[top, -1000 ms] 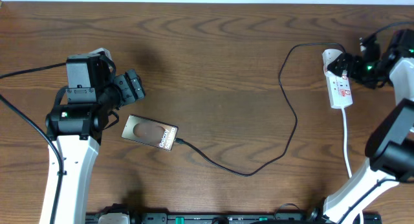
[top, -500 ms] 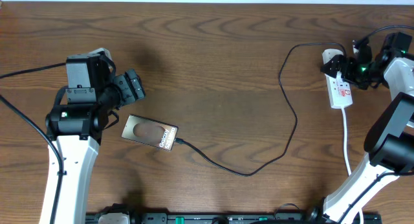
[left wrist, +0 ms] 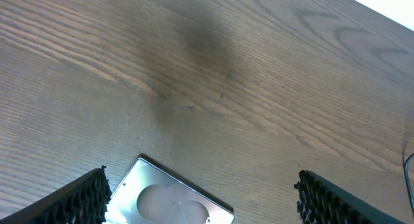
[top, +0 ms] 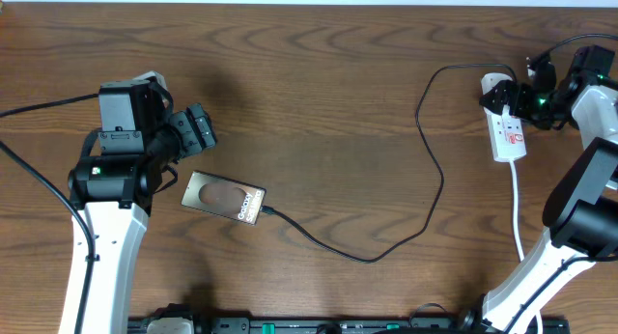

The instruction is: Plug charger to phone and switch on socket

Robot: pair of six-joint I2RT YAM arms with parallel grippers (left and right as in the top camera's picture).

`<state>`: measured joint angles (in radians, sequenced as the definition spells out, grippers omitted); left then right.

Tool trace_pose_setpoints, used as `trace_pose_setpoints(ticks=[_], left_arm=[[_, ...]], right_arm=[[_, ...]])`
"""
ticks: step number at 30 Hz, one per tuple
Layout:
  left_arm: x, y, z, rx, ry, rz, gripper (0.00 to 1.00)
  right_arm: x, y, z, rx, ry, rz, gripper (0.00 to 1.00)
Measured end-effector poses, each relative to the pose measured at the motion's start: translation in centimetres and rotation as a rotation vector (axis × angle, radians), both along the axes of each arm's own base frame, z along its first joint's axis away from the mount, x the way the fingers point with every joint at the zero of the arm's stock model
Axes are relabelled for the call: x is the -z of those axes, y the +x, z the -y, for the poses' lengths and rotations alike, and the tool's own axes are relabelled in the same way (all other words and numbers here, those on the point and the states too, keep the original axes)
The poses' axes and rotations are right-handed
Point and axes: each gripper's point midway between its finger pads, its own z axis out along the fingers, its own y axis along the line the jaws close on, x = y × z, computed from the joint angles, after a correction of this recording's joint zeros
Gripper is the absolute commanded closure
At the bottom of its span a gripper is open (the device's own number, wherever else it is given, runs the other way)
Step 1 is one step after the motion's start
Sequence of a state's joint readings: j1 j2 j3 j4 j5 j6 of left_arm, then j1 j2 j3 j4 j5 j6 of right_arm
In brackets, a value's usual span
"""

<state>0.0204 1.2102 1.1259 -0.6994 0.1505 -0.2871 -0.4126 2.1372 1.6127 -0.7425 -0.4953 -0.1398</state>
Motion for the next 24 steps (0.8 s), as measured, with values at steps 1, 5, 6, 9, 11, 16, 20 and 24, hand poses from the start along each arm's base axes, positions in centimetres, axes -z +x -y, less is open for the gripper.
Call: trace_pose_setpoints(ticks=[1,5,6,9,11,16,20,24], left_arm=[[0.00,0.00,0.00,0.000,0.000,0.000,0.10],[0.00,0.00,0.00,0.000,0.000,0.000,0.10],[0.00,0.00,0.00,0.000,0.000,0.000,0.10],[0.00,0.00,0.00,0.000,0.000,0.000,0.10],[0.01,-0.01,0.00,0.000,0.000,0.000,0.10],[0.00,0.00,0.00,0.000,0.000,0.000,0.10],[0.00,0.00,0.00,0.000,0.000,0.000,0.10],[0.00,0.00,0.00,0.000,0.000,0.000,0.10]], right_arm=[[0.03,-0.01,0.06,0.001,-0.004,-0.001,0.01],[0.10,0.01,0.26,0.003,-0.016,-0.002,0.01],[0.11,0.01,0.29,0.003,-0.018,-0.002,0.01],[0.11,0.01,0.27,0.003,-0.018,-0.003,0.01],[0.11,0.02,0.19,0.001,-0.017,-0.003,0.01],[0.16,0.19,-0.40,-0.012,-0.025,-0.005,0.01],[0.25,0.33,-0.45,-0.014,-0.042,-0.006,0.01],[0.32,0.51,-0.54,-0.015,-0.060,-0.006,0.01]])
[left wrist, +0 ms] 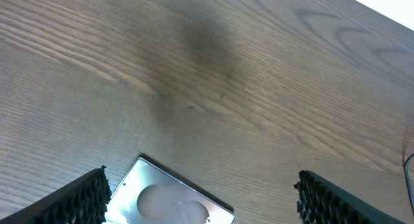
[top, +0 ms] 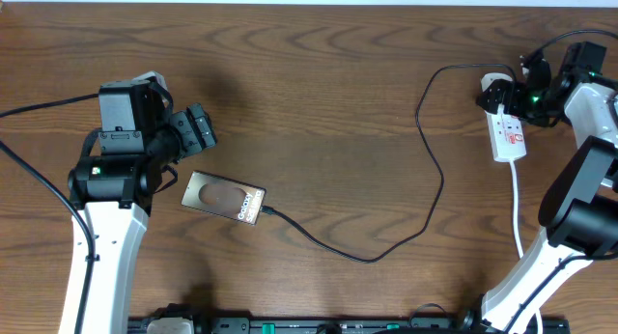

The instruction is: Plug charger to phone and switch on socket

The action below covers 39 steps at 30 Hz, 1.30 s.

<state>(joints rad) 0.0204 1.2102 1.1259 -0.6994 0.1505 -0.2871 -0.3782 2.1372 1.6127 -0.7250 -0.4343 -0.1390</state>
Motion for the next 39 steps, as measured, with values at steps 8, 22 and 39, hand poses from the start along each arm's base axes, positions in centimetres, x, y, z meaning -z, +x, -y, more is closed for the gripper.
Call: trace_pose_setpoints(ticks=[8,22,39], left_arm=[[0.0,0.0,0.0,0.000,0.000,0.000,0.10],[0.0,0.0,0.0,0.000,0.000,0.000,0.10],[0.0,0.0,0.0,0.000,0.000,0.000,0.10]], right_arm=[[0.0,0.0,0.0,0.003,-0.003,-0.004,0.02],[0.0,-0.1,-0.1,0.025,0.021,-0.013,0.06],[0.0,-1.3,-2.7,0.014,0.153,-0.021,0.07]])
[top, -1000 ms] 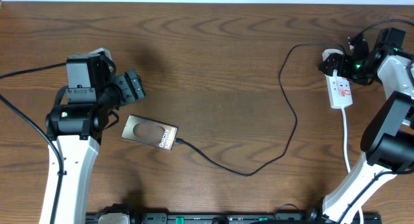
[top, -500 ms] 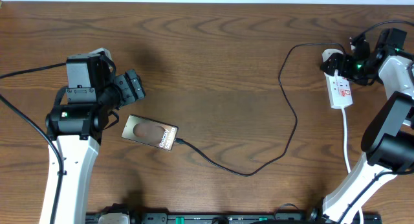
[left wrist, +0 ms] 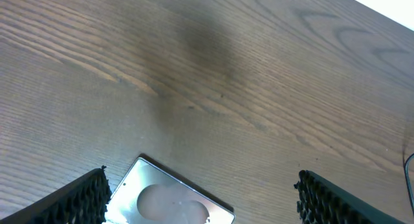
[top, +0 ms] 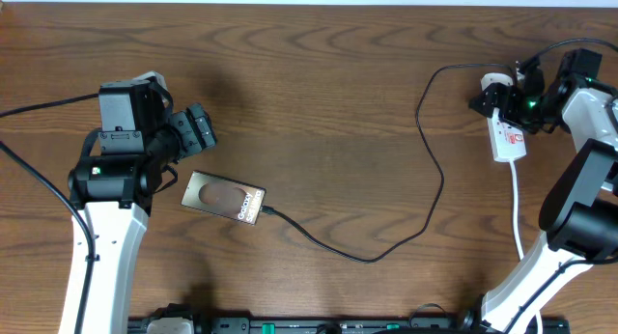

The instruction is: Plug charger to phone and switch on socket

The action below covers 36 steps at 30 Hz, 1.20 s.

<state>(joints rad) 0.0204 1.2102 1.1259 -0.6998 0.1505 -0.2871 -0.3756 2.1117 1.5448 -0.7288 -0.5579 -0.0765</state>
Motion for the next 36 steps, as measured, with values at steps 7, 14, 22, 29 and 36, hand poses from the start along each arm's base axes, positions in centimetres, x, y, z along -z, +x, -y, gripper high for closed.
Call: trace_pose_setpoints(ticks=[7,14,22,29,36], left_arm=[[0.0,0.0,0.0,0.000,0.000,0.000,0.10],[0.0,0.0,0.0,0.000,0.000,0.000,0.10],[0.0,0.0,0.0,0.000,0.000,0.000,0.10],[0.0,0.0,0.0,0.000,0.000,0.000,0.10],[0.0,0.0,0.0,0.000,0.000,0.000,0.10]], right_arm=[[-0.2,-0.1,-0.7,0.001,0.045,0.001,0.07],[-0.3,-0.2,-0.3,0.015,0.039,-0.015,0.09],[-0.8,0.0,3.7,0.088,-0.074,-0.056,0.07],[-2.5,1.8,5.4,0.110,-0.125,0.015,0.04],[-2.2,2.1,5.0,0.101,-0.126,0.016,0.04]])
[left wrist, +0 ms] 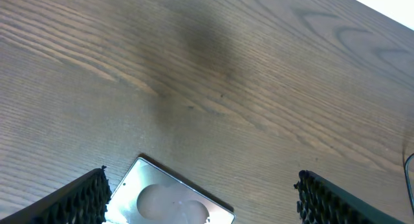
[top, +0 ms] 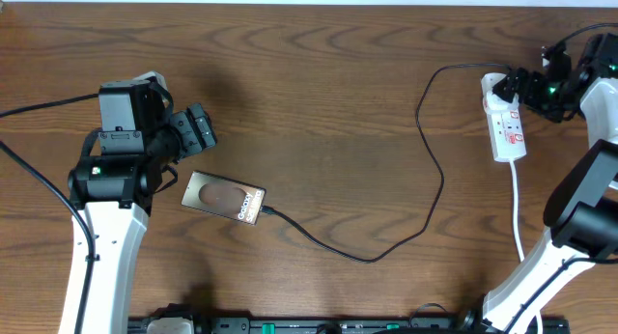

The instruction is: Plug charger to phone and switch on socket

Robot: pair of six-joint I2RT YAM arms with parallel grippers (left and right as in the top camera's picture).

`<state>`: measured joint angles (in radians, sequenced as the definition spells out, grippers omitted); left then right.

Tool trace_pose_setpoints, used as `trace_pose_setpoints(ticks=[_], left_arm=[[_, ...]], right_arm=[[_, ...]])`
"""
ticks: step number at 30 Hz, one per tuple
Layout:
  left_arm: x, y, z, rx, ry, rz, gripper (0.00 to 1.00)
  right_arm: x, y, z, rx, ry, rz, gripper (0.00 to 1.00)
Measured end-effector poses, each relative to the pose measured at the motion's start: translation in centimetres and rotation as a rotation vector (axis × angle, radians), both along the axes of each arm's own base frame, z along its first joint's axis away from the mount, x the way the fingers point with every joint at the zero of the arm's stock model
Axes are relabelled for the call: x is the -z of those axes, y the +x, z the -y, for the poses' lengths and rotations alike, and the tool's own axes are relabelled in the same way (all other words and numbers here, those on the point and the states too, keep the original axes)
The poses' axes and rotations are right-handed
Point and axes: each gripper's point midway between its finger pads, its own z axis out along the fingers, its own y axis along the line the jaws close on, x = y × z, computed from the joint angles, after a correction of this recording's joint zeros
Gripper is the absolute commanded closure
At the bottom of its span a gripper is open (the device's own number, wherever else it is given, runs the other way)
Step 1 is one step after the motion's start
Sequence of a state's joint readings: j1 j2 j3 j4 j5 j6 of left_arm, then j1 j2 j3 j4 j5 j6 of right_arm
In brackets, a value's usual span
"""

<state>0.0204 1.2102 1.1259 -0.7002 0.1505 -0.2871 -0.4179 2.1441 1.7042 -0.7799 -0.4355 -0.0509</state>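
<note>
The silver phone (top: 224,198) lies flat on the wooden table just below my left gripper (top: 198,129). The black charger cable (top: 372,259) is plugged into the phone's right end and loops across to the plug (top: 494,81) in the white socket strip (top: 508,131). My left gripper (left wrist: 200,208) stands open, its fingers wide apart over the phone's (left wrist: 168,203) near corner. My right gripper (top: 526,85) sits just right of the strip's top end, beside the plug. Its jaws are too dark to read.
The white lead (top: 519,218) of the strip runs down the right side towards the table's front edge. My right arm (top: 579,199) stands along that edge. A dark rail (top: 338,326) borders the front.
My right gripper was over the top end of the socket strip and is now drawn back to the right of it. The left arm, phone and cable have not moved.
The phone lay with the cable plugged in throughout, my left gripper open above it. My right gripper was at the strip's right side, then closer in, then over its top end by the plug, and now stands back to the right.
</note>
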Motion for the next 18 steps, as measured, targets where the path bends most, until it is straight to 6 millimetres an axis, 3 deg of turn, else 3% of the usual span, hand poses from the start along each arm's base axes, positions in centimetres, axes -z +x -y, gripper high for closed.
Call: trace_pose_setpoints(ticks=[6,18], left_arm=[[0.0,0.0,0.0,0.000,0.000,0.000,0.10],[0.0,0.0,0.0,0.000,0.000,0.000,0.10]], right_arm=[[2.9,0.1,-1.1,-0.022,0.035,-0.049,0.07],[2.8,0.4,-2.0,-0.024,0.008,-0.079,0.10]])
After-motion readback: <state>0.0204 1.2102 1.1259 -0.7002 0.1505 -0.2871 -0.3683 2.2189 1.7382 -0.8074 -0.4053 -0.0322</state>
